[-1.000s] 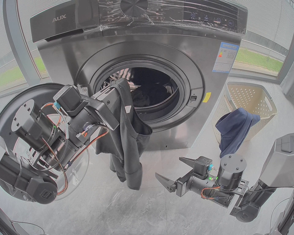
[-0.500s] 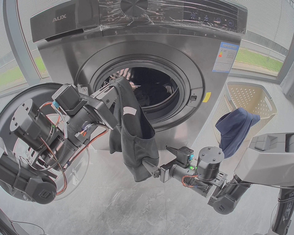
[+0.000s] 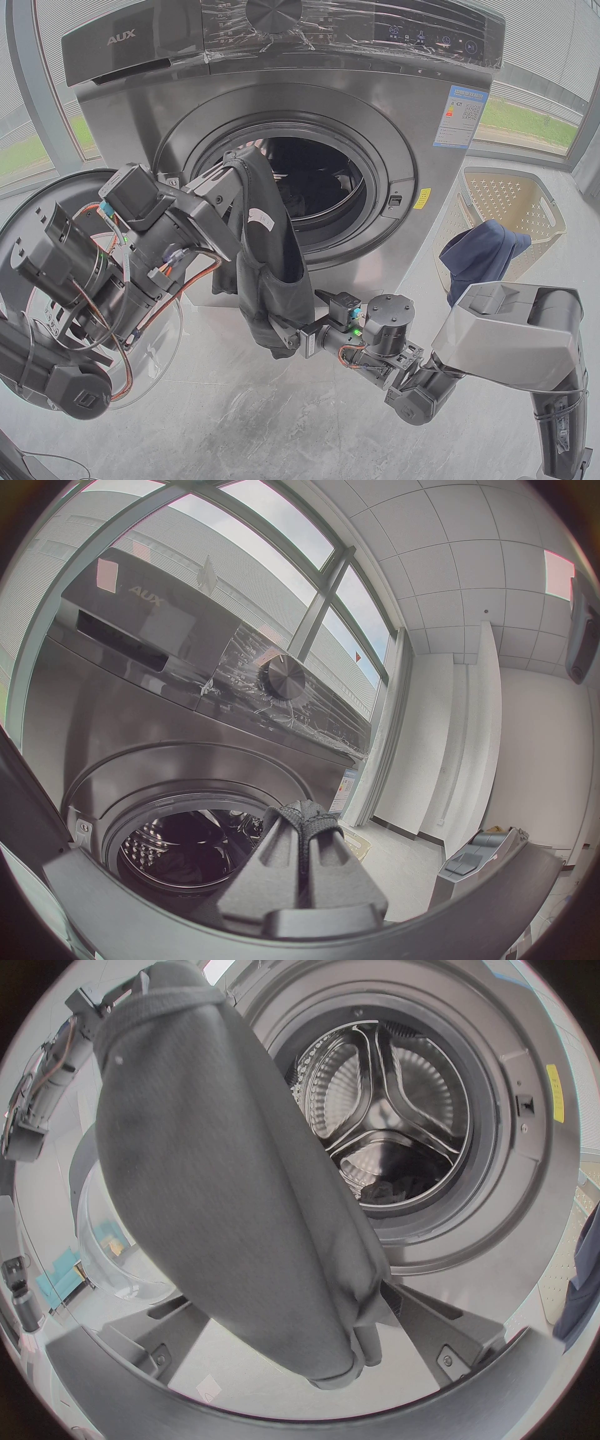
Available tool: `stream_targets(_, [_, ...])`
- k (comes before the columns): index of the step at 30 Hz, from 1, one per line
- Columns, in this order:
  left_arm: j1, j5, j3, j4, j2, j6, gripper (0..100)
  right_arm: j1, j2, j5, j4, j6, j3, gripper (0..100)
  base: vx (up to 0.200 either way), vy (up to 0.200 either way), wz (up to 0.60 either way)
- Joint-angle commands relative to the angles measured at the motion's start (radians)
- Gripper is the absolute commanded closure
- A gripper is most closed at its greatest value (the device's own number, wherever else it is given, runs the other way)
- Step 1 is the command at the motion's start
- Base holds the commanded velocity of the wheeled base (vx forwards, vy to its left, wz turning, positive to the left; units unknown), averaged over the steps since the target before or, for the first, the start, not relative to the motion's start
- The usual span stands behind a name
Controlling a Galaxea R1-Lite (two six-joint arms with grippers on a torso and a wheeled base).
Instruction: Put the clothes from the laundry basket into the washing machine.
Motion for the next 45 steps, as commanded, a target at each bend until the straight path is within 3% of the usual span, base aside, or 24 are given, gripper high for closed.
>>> stream_targets(1, [-0.015,0.000,0.000,0.001,-0.020,0.000,100,-0.010,0.084,0.000,0.002,-0.005,-0.069,0,0.000,0.000,0.00])
stream_targets(10, [-0.018,-0.002,0.000,-0.001,-0.020,0.000,100,-0.017,0.125,-0.003,0.007,-0.005,-0.198,0,0.000,0.000,0.00])
stream_targets(18, [-0.018,-0.006,0.000,-0.001,-0.021,0.000,100,-0.006,0.163,-0.005,0.004,-0.003,-0.255,0,0.000,0.000,0.00])
stream_targets(19, [-0.018,-0.006,0.000,-0.001,-0.021,0.000,100,-0.006,0.165,-0.005,0.002,-0.003,-0.258,100,0.000,0.000,0.00])
stream_targets(25, [-0.005,0.000,0.002,0.004,-0.018,-0.002,100,-0.043,0.128,-0.008,-0.011,0.003,-0.243,100,0.000,0.000,0.00])
stream_targets(33, [0.052,-0.003,0.034,0.029,0.012,0.000,100,-0.145,-0.100,-0.013,-0.053,0.011,-0.028,100,0.000,0.000,0.00])
stream_targets(39, [0.074,-0.011,0.088,0.033,0.063,0.003,100,-0.147,-0.228,-0.016,-0.062,0.040,0.047,100,0.000,0.000,0.00])
stream_targets(45, [0.126,-0.060,0.180,0.003,0.175,0.058,100,-0.136,-0.306,-0.014,-0.082,0.066,0.118,100,0.000,0.000,0.00])
